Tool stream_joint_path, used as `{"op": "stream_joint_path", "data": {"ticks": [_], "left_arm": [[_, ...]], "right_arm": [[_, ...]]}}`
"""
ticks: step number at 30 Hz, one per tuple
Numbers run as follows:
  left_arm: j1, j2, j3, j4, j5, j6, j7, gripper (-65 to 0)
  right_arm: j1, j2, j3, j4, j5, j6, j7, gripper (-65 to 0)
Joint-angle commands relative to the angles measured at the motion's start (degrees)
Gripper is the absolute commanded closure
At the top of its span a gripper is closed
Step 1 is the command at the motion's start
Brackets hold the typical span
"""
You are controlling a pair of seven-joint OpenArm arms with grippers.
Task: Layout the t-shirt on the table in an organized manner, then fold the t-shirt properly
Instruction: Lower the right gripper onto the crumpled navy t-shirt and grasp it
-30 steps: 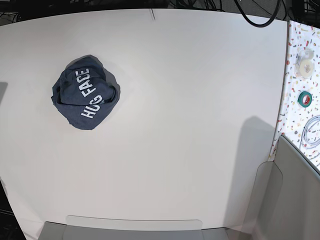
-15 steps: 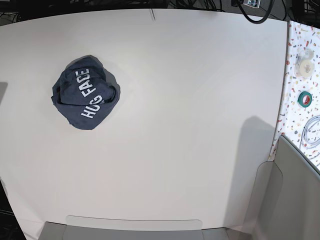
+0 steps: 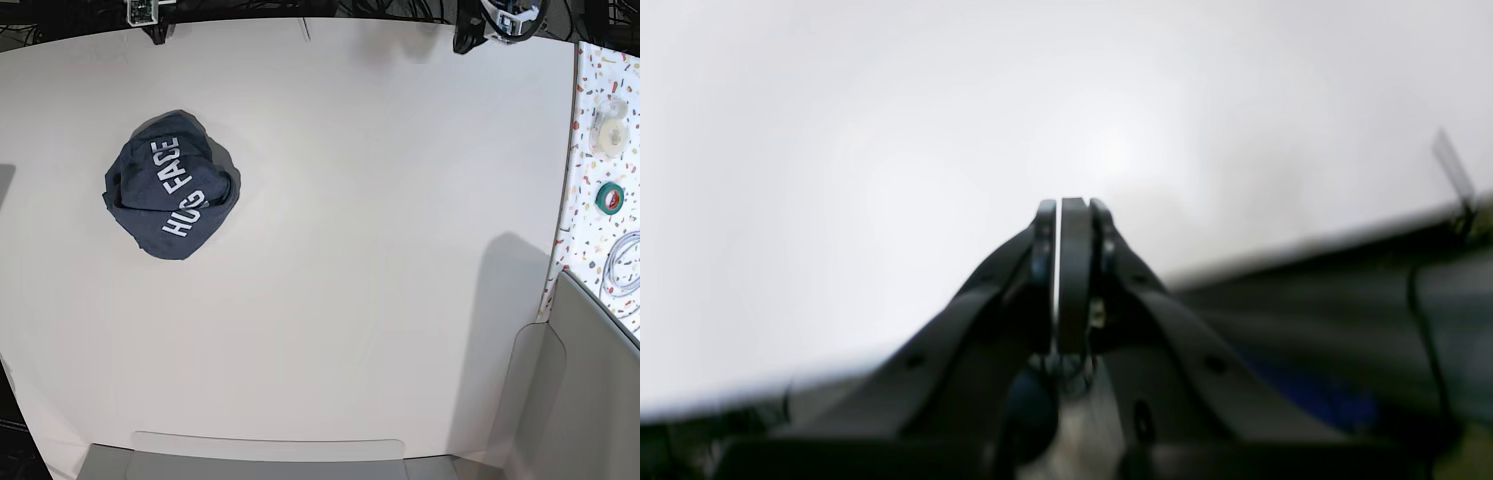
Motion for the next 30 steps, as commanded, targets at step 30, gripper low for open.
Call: {"op": "stream_joint_path", "data": {"ticks": [30], "left_arm": [[-29.3,-0.3,5.9,1.7,-0.3,-0.1,9.3,-13.0]], "right_arm": [[20.2,-3.6,1.2,7.3,0.5,0.0,1.5,-11.7]]}}
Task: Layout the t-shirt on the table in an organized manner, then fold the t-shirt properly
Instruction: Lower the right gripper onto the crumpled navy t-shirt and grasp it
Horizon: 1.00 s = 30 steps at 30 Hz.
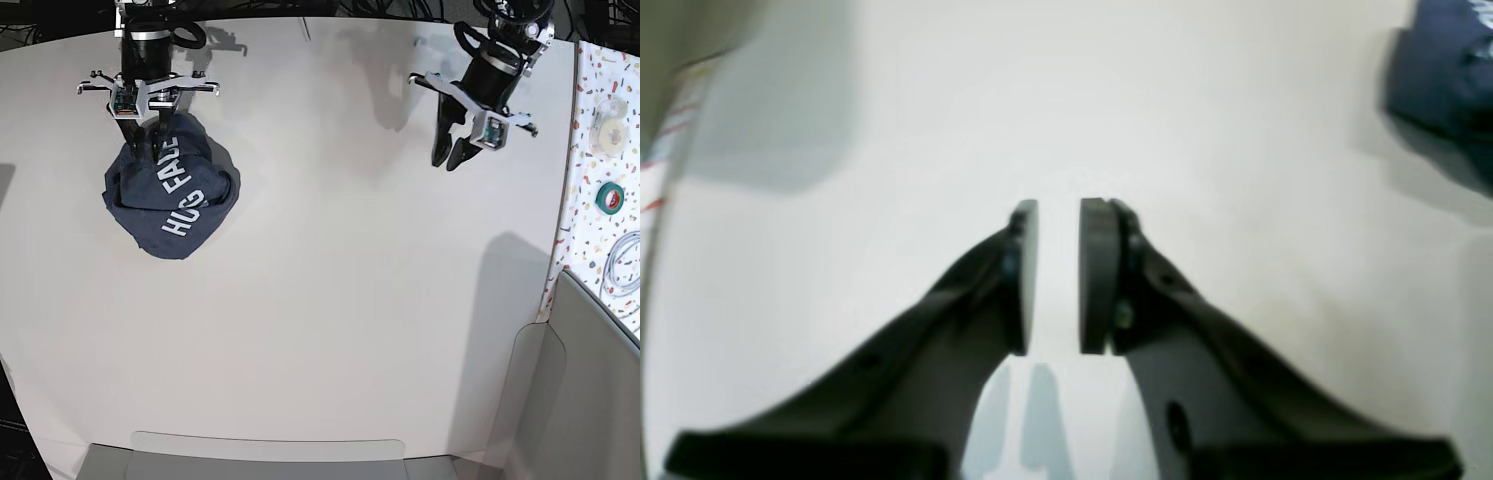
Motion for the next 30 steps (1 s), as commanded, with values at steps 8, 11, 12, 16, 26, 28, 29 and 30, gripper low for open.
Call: {"op": "stream_joint_path", "data": {"ticks": [8,11,12,16,26,28,29,30], "left_arm": [[-9.3,-0.2,7.9,1.2,-0.1,0.2,11.8,-21.5],[-12.3,-0.2,10.2,1.2,-0.1,0.2,15.1,-23.8],[-12.9,-0.2,10.8,1.2,-0.1,0.2,15.2,-24.1],[-13.5,-0.2,11.5,1.1,-0.1,0.2,15.4,-24.3],[-13.5,-0.1,11.6,1.1,-0.1,0.2,15.5,-24.3],[-13.4,-0.1,11.4,1.1,0.0,0.2,15.5,-24.3],[-13.4,-0.1,11.4,1.1,0.0,0.2,15.5,-24.3],[-13.2,-0.1,11.4,1.1,0.0,0.2,15.5,-24.3]], "right_arm": [[0.9,0.2,11.2,1.0,10.5,-0.4,6.8,-16.0],[1.8,1.9,17.0,0.8,17.6,-0.2,6.0,-16.1],[2.2,3.0,18.3,0.7,20.1,-0.2,4.6,-16.1],[4.5,6.4,21.0,0.7,29.8,-0.2,-1.9,-18.0],[13.7,8.3,22.1,0.2,37.6,4.6,-18.0,-36.6],[14.9,8.1,22.0,-0.8,37.6,7.2,-20.1,-38.6],[15.5,7.7,21.8,-1.4,37.7,8.2,-20.9,-39.4],[16.1,7.0,22.0,-2.2,37.7,9.0,-22.0,-40.0]]}}
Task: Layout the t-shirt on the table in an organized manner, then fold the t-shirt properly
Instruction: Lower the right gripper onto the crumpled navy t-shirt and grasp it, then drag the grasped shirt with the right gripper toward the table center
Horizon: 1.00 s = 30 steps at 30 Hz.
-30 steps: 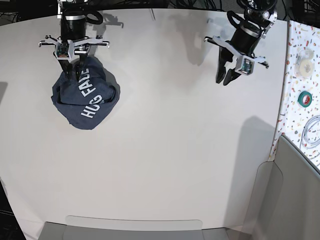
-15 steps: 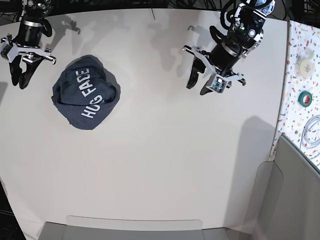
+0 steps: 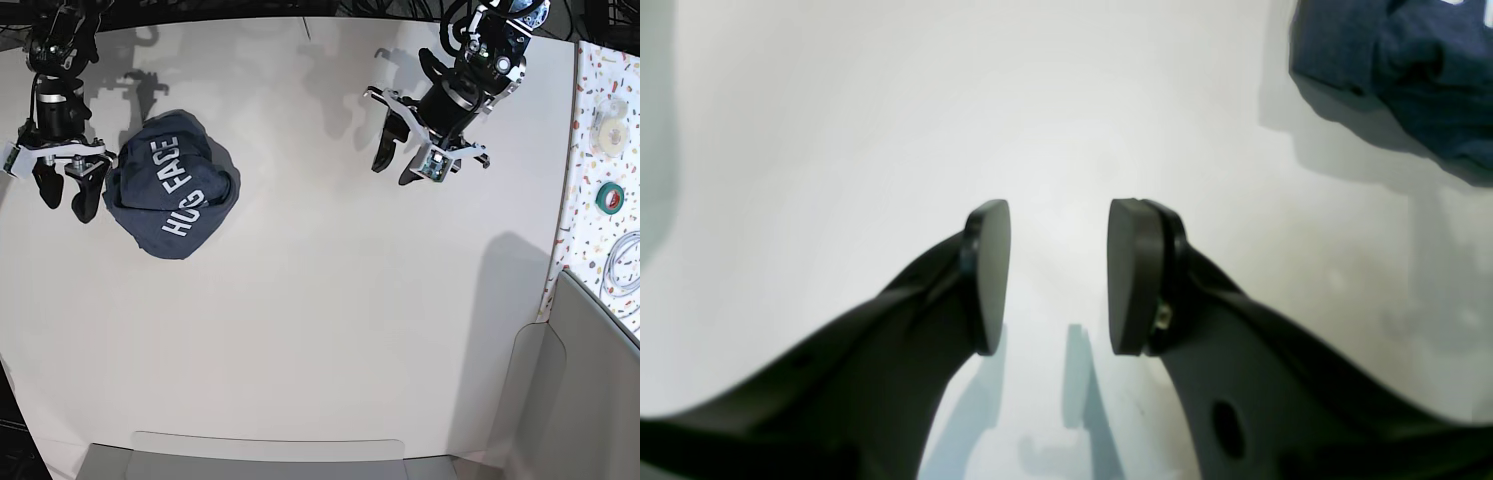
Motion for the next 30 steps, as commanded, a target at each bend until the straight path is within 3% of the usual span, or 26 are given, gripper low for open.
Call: {"op": "stream_joint_path", "data": {"ticks": [1,13,22,23,25,28,30], "left_arm": [[0.1,-0.3,-0.2,1.0,0.0,-0.1,-1.1,-24.3],[0.2,-0.3,-0.1,1.0,0.0,-0.1,-1.0,-24.1],[0.2,-0.3,-0.1,1.0,0.0,-0.1,-0.9,-24.1],[0.2,-0.3,-0.1,1.0,0.0,-0.1,-0.9,-24.1],[0.3,-0.3,-0.1,1.0,0.0,-0.1,-0.9,-24.1],[0.5,-0.3,-0.3,1.0,0.0,-0.1,-0.9,-24.0],[1.1,-0.3,-0.6,1.0,0.0,-0.1,-1.3,-24.0]], "right_arm": [[0.4,-0.3,0.5,-0.4,0.3,1.2,-0.1,-40.2],[3.8,-1.2,-0.1,-9.0,0.2,1.5,-1.4,-40.4],[7.7,-0.9,-6.8,-9.1,0.2,1.5,-1.5,-39.2],[8.1,-0.8,-7.9,-9.1,0.2,1.5,-1.5,-36.8],[9.2,-0.8,-10.3,-9.1,0.0,1.5,-1.5,-25.3],[11.3,-0.8,-13.6,-9.2,0.0,1.5,-1.6,0.0],[12.9,-0.3,-16.5,-9.1,-0.1,1.5,-2.1,0.0]]}}
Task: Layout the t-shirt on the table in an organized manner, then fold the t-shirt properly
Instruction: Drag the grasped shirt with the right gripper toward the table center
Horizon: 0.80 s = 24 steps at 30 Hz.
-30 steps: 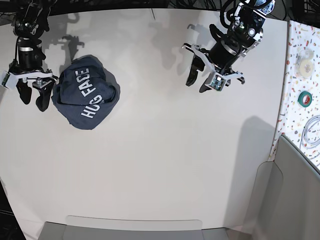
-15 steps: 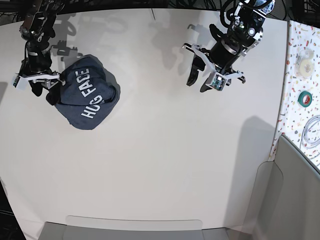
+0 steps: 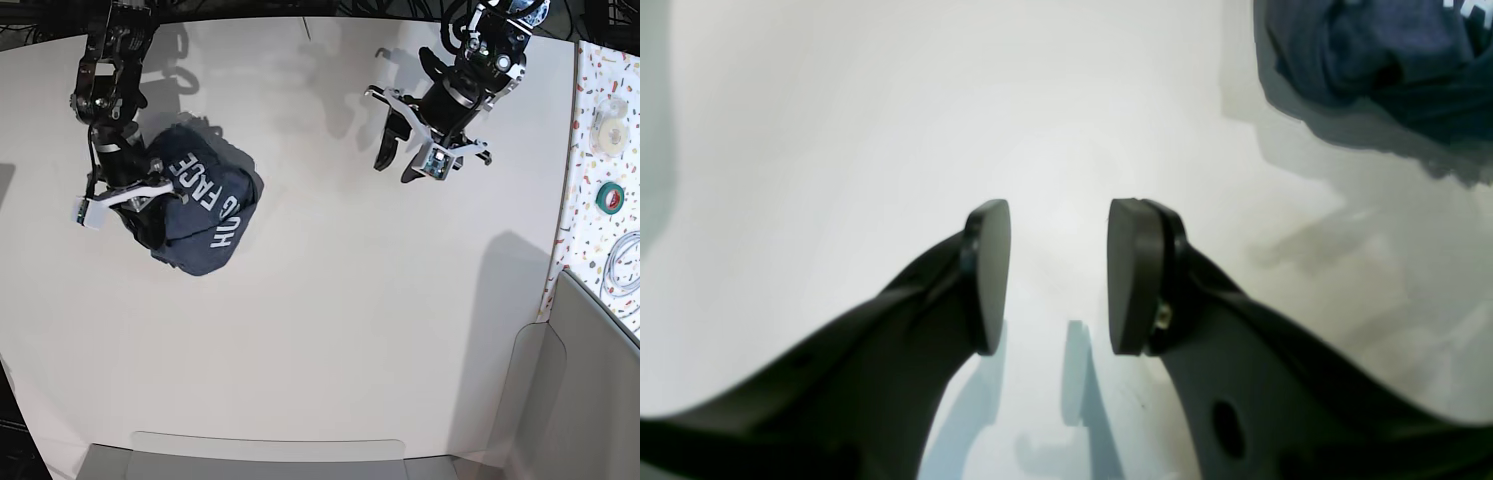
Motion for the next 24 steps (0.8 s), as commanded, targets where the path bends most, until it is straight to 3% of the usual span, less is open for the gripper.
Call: {"op": "stream_joint_path", "data": {"ticks": [1,8,11,15,18,22,24], "left_arm": [[0.1,-0.3,-0.3,1.0,0.0,-0.1,-1.3,-24.0],[0.1,-0.4,-2.8,1.0,0.0,0.1,-1.4,-24.0],[1.4,-0.3,-7.1,1.0,0.0,0.1,-1.6,-24.0],[1.6,2.0,-14.1,1.0,0.0,0.1,-1.6,-24.0],[1.6,3.7,-18.4,1.0,0.0,0.0,-1.6,-24.0],[1.3,4.2,-22.9,1.0,0.0,-0.1,-1.6,-24.1],[1.2,4.2,-25.2,1.0,0.0,-2.3,-1.6,-24.1]], "right_arm": [[2.0,1.1,-1.8,1.4,0.5,1.0,-0.4,0.0],[8.6,1.5,-17.5,2.8,-1.3,1.0,-3.4,0.0],[9.4,1.7,-27.5,4.8,-7.5,0.8,-3.4,0.0],[9.3,4.8,-39.8,7.9,-19.2,0.5,-4.1,0.0],[8.9,6.6,-43.4,8.9,-24.2,0.5,-8.9,0.0],[7.4,6.9,-43.2,10.3,-25.1,0.5,-14.1,-0.2],[7.2,7.1,-43.3,12.0,-25.1,0.5,-14.9,-8.0]]}}
